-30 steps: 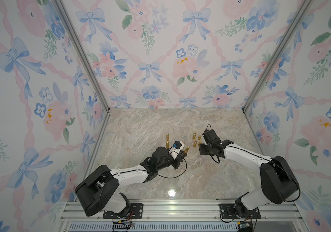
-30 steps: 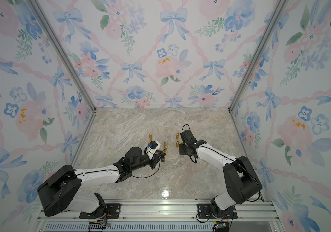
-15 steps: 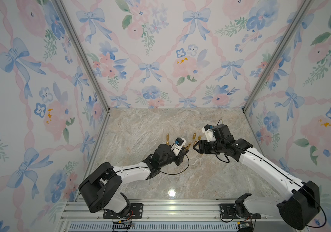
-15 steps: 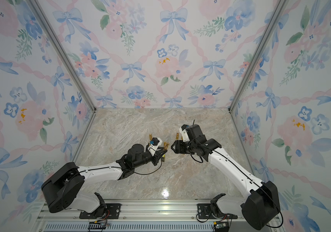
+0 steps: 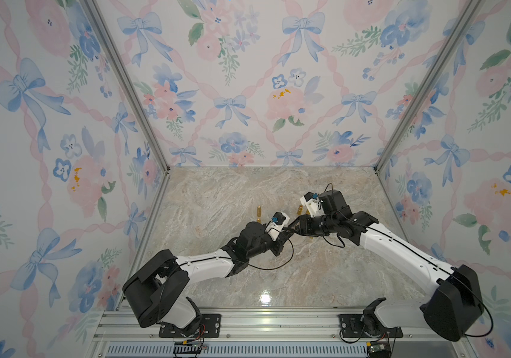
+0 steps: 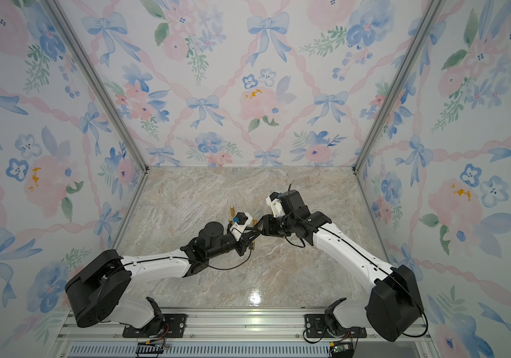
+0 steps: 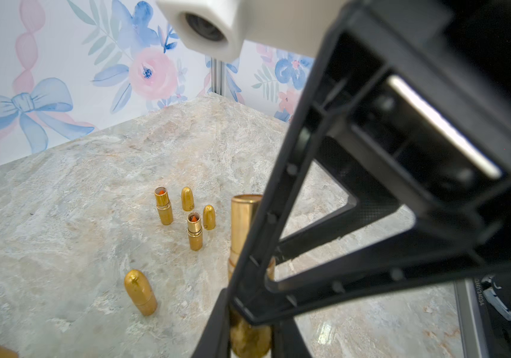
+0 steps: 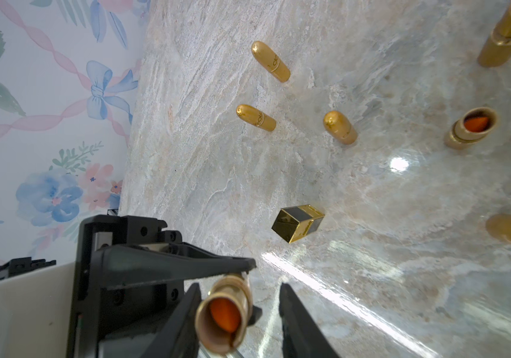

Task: Open the lipstick cap
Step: Place the lipstick at the center of the board.

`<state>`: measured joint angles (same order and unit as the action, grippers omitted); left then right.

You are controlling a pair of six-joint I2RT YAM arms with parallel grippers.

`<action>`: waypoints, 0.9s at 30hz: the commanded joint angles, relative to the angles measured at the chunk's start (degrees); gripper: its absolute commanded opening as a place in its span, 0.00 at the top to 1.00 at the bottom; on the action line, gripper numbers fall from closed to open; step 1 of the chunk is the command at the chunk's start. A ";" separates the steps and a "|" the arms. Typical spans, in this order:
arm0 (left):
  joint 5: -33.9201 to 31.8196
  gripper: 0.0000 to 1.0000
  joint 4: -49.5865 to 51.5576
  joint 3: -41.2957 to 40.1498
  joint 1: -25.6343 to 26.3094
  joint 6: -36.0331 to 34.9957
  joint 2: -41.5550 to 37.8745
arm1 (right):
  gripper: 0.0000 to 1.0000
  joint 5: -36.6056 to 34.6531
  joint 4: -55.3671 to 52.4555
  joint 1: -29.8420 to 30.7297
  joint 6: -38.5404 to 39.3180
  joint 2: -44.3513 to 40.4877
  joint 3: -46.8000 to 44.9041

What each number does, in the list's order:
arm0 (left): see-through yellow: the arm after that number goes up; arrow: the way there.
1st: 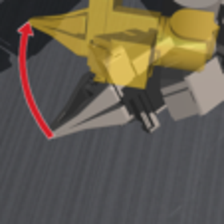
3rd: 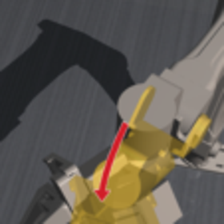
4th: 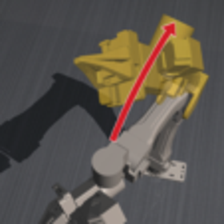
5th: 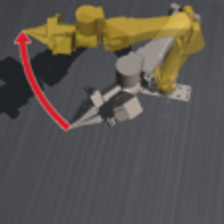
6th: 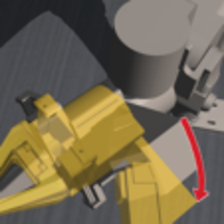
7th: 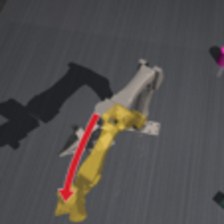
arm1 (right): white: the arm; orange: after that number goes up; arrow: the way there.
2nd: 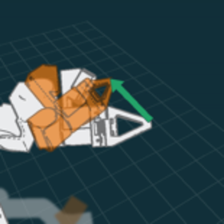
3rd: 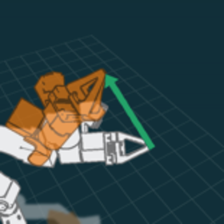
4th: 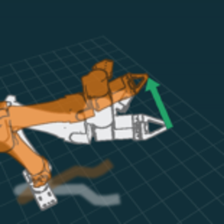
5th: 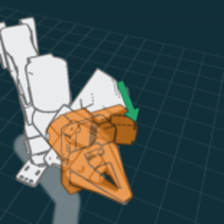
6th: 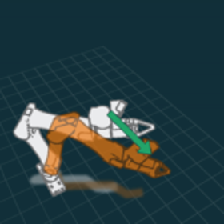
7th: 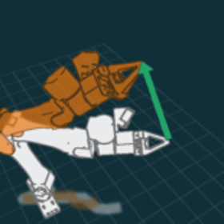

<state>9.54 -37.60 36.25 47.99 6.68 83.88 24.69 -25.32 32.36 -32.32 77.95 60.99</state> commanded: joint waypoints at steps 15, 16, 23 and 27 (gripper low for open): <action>-0.48 1.00 -0.10 1.55 0.37 -0.02 0.47 | 0.81 -0.24 0.12 0.69 1.66 1.51 1.80; -0.65 1.00 -0.11 1.50 0.35 -0.05 0.38 | 0.81 -0.54 -0.06 0.69 1.64 1.37 2.00; -1.71 0.79 0.05 0.93 0.35 -0.13 0.06 | 0.83 -3.44 -2.84 0.60 2.60 0.71 3.71; -2.34 0.61 0.21 0.50 0.38 -0.04 -0.39 | 0.83 -5.21 -4.25 0.34 2.72 0.36 4.72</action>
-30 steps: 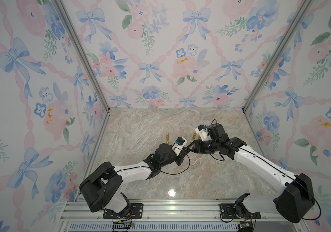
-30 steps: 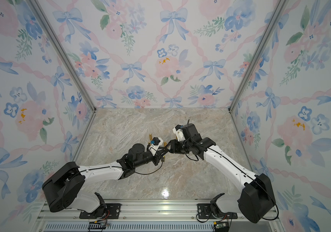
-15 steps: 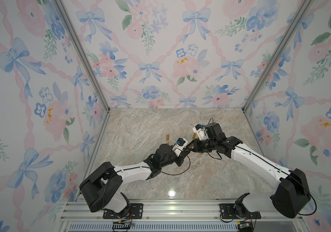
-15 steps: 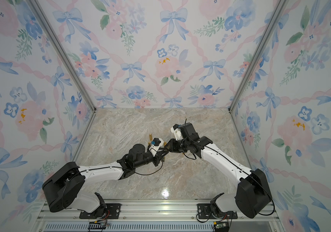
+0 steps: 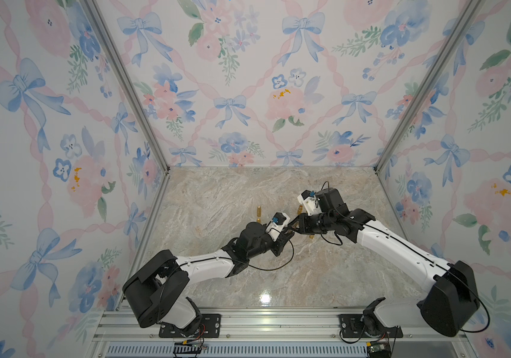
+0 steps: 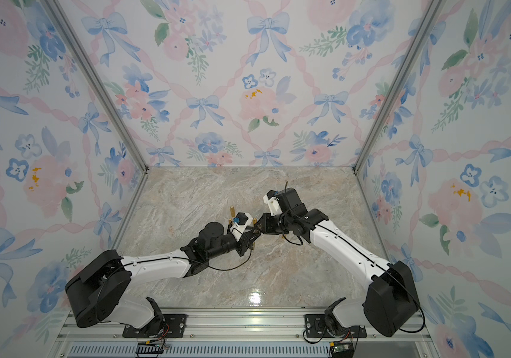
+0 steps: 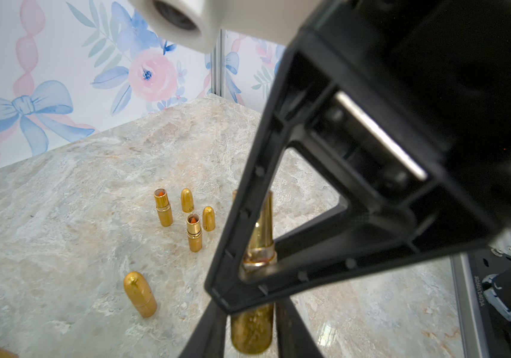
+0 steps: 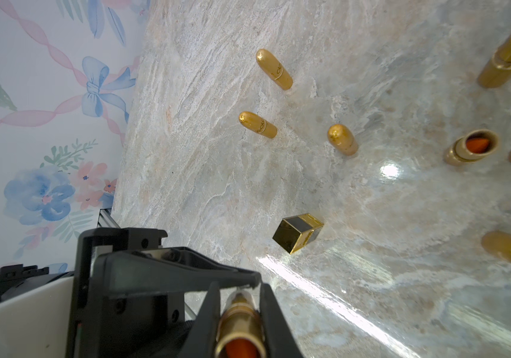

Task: Open the lipstick cap
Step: Place the lipstick at the center of the board.

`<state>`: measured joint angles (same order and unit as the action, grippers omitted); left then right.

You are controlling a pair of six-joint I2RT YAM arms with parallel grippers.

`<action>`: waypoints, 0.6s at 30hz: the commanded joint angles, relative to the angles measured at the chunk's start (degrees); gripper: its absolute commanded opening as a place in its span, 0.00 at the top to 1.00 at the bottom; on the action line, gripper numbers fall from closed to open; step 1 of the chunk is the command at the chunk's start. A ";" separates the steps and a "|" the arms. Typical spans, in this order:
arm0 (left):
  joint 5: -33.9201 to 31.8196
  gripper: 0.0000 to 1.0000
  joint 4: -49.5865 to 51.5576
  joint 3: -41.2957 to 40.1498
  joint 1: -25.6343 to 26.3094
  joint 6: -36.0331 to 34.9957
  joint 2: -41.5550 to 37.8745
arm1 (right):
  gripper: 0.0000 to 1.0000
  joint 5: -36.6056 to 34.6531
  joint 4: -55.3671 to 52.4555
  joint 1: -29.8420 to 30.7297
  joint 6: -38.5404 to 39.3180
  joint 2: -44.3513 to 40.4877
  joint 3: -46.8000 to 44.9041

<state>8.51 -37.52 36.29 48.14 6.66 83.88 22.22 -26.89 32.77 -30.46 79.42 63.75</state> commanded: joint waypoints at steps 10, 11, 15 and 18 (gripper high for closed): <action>-4.05 0.30 1.61 -2.70 0.11 1.28 -3.66 | 0.83 -12.96 -9.16 -0.53 5.04 -0.15 5.08; -4.49 0.26 1.95 -3.15 0.16 1.58 -4.28 | 0.83 -14.62 -9.39 -0.45 5.35 0.03 4.95; -5.86 0.14 3.26 -4.55 0.11 2.39 -6.27 | 0.83 -19.19 -8.15 -0.21 6.44 1.37 3.29; -7.68 0.06 4.76 -5.40 0.07 2.96 -7.58 | 0.83 -22.49 -6.33 1.14 7.63 2.71 2.07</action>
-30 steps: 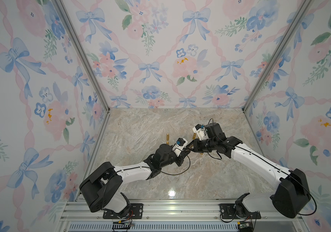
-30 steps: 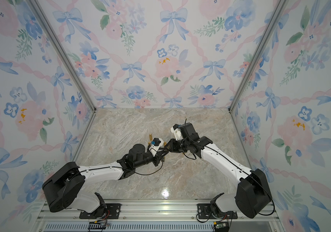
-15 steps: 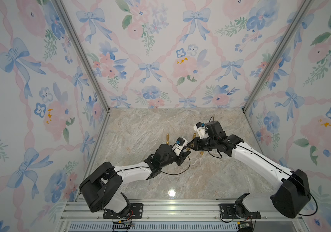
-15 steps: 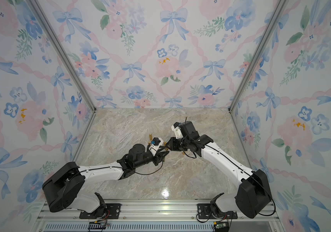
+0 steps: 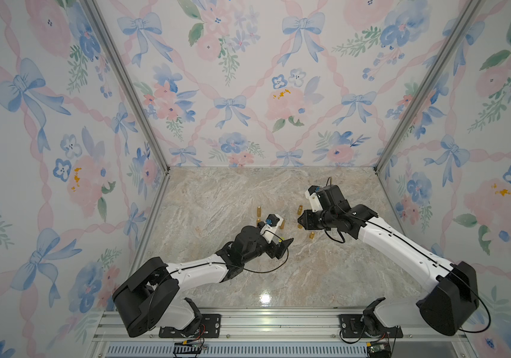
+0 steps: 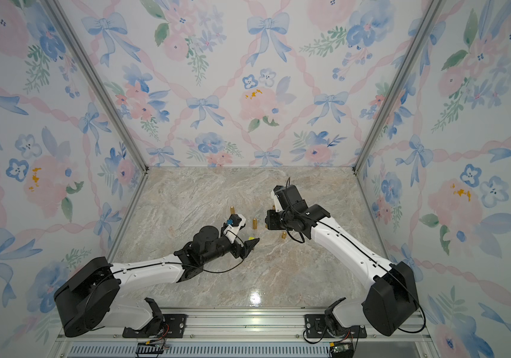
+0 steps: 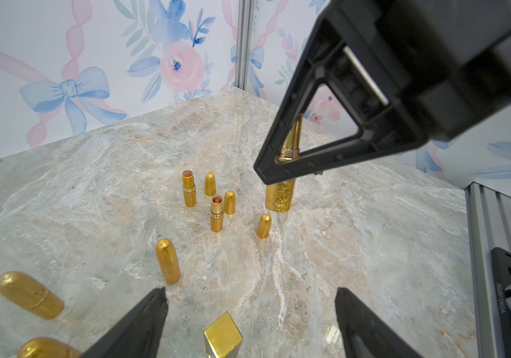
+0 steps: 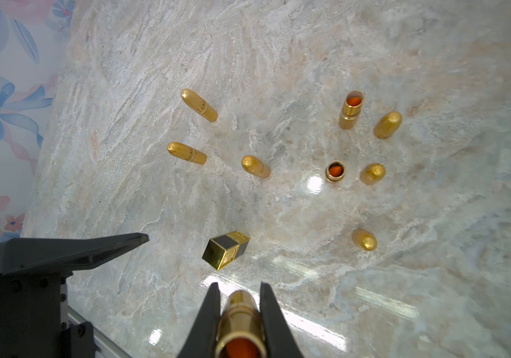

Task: Open the lipstick cap
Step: Place the lipstick at the center of the board.

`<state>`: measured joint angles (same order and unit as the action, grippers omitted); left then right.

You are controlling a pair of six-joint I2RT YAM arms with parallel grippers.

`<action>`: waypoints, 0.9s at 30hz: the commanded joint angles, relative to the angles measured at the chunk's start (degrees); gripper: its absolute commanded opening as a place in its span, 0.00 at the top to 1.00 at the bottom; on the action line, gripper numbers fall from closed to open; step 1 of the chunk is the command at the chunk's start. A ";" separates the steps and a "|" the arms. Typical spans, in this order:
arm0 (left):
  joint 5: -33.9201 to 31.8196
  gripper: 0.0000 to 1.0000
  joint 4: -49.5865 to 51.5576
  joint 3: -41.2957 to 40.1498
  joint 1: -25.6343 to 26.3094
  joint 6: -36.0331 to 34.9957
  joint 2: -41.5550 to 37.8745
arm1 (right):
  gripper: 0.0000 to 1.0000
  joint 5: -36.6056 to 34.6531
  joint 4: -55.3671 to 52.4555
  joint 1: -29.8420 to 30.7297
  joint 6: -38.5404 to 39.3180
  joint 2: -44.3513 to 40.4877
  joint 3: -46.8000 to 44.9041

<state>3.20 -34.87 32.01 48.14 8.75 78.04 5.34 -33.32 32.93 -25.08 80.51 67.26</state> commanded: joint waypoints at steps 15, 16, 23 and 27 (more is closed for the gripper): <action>-5.40 0.02 5.51 -0.13 0.99 3.12 -0.72 | 0.83 -17.50 14.37 4.43 3.50 9.09 -12.12; -5.47 0.02 5.57 0.01 1.06 3.11 -0.53 | 0.83 -17.86 15.20 4.43 3.59 9.58 -12.55; -5.47 0.02 5.52 0.82 1.60 2.94 0.52 | 0.83 -19.43 21.10 4.43 4.40 12.62 -14.82; -5.93 0.02 5.53 0.94 1.63 2.75 0.77 | 0.83 -20.17 22.26 4.34 4.70 13.97 -14.91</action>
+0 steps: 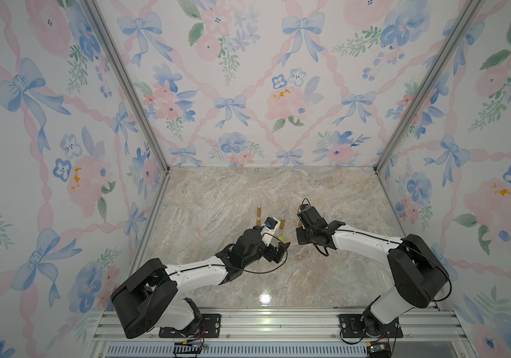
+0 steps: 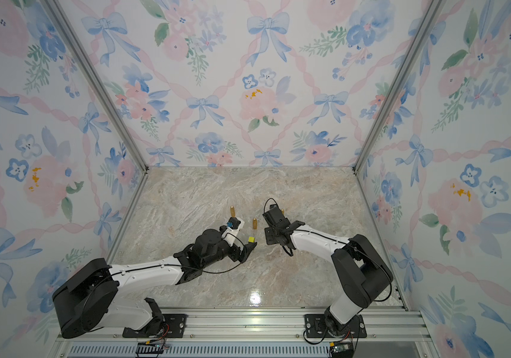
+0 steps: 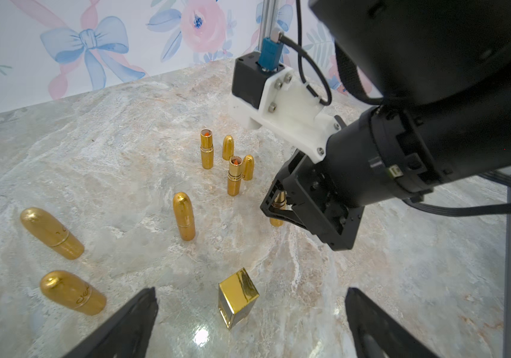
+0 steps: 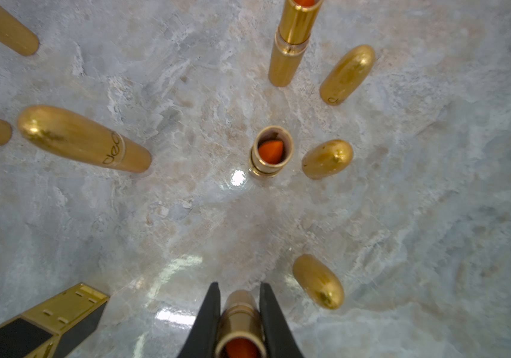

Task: Open the lipstick cap
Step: Place the lipstick at the center of the board.

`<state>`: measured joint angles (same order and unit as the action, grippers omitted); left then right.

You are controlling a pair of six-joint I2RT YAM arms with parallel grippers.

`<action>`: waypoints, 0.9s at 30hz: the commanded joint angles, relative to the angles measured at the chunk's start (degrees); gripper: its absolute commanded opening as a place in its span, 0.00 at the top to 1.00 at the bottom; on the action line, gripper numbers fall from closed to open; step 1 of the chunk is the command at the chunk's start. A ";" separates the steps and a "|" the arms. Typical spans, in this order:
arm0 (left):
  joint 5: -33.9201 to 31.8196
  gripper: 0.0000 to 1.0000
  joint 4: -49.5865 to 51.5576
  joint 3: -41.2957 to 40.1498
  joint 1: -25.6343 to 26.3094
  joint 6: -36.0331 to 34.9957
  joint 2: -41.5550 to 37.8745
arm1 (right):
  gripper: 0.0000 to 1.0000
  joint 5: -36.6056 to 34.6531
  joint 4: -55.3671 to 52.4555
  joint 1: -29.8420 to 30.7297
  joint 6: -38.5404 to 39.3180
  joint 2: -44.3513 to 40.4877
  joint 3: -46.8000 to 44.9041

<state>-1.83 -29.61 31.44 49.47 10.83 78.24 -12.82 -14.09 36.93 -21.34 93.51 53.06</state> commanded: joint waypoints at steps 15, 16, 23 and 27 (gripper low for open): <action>-2.20 0.02 0.27 1.62 0.27 -0.15 0.52 | 0.82 -1.68 6.81 0.07 0.87 3.12 -3.13; -2.17 0.02 0.25 1.69 0.29 -0.19 0.51 | 0.82 -1.67 6.93 0.15 1.02 3.14 -3.27; -2.51 0.02 0.31 1.71 0.27 -0.40 0.43 | 0.77 -1.68 6.66 0.15 1.22 2.58 -3.41; -2.70 0.02 0.25 1.87 0.28 -0.47 0.34 | 0.73 -1.60 5.92 0.21 1.38 1.87 -2.70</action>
<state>-3.70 -29.47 31.73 49.47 10.76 78.41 -13.80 -7.05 36.91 -20.43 95.90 50.28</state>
